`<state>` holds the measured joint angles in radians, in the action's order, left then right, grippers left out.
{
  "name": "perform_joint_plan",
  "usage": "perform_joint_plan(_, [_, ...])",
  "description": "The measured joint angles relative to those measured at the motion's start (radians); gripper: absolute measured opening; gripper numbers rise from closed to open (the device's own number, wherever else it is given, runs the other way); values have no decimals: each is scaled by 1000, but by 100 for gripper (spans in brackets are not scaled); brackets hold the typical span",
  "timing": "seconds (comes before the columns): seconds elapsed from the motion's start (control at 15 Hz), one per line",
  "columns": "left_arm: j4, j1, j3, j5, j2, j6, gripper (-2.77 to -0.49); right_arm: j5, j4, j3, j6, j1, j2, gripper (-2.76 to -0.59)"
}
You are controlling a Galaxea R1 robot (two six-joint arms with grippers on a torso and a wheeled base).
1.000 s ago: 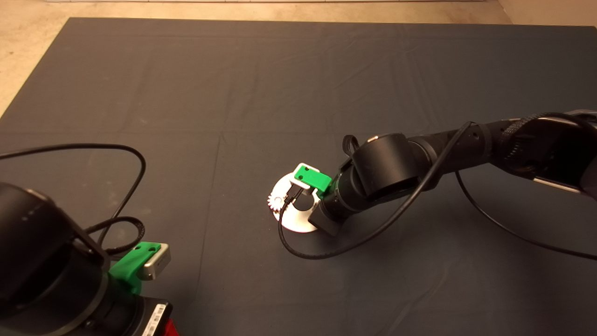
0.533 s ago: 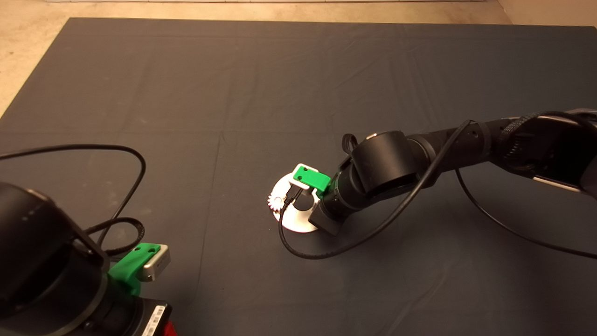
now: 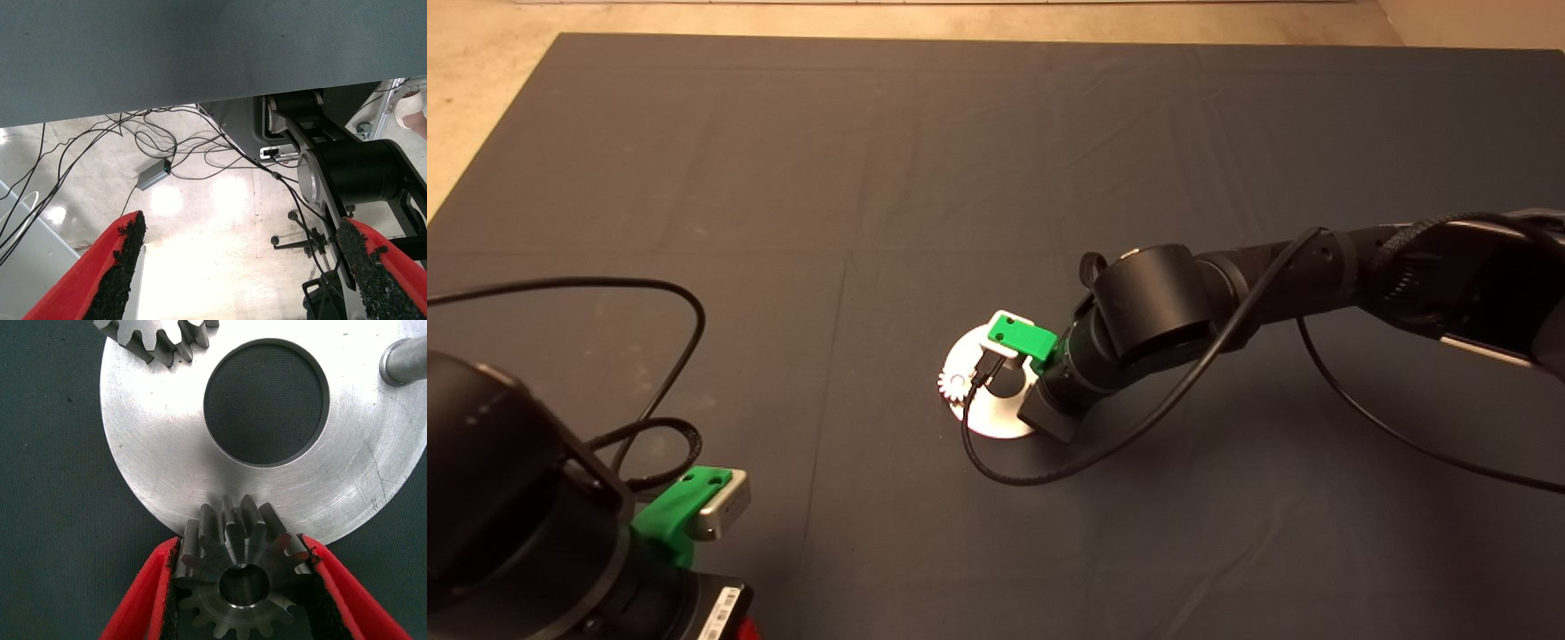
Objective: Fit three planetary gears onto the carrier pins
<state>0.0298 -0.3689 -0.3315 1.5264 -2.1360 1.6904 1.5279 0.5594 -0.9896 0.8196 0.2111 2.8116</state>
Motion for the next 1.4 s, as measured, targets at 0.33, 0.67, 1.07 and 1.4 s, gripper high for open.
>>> perform_joint_plan(0.33, [0, 0, 0, 0, 0, 0, -122, 0, 0, 0, -4, 0, 0, -225])
perform_joint_plan(0.67, [0, 0, 0, 0, 0, 0, -122, 0, 0, 0, -4, 0, 0, -224])
perform_joint_plan(1.07, [0, 0, 0, 0, 0, 0, -122, -1, 0, 0, -7, 2, 0, -207])
perform_joint_plan(1.4, [0, 0, 0, 0, 0, 0, -122, -1, 0, 0, -7, 6, -3, -192])
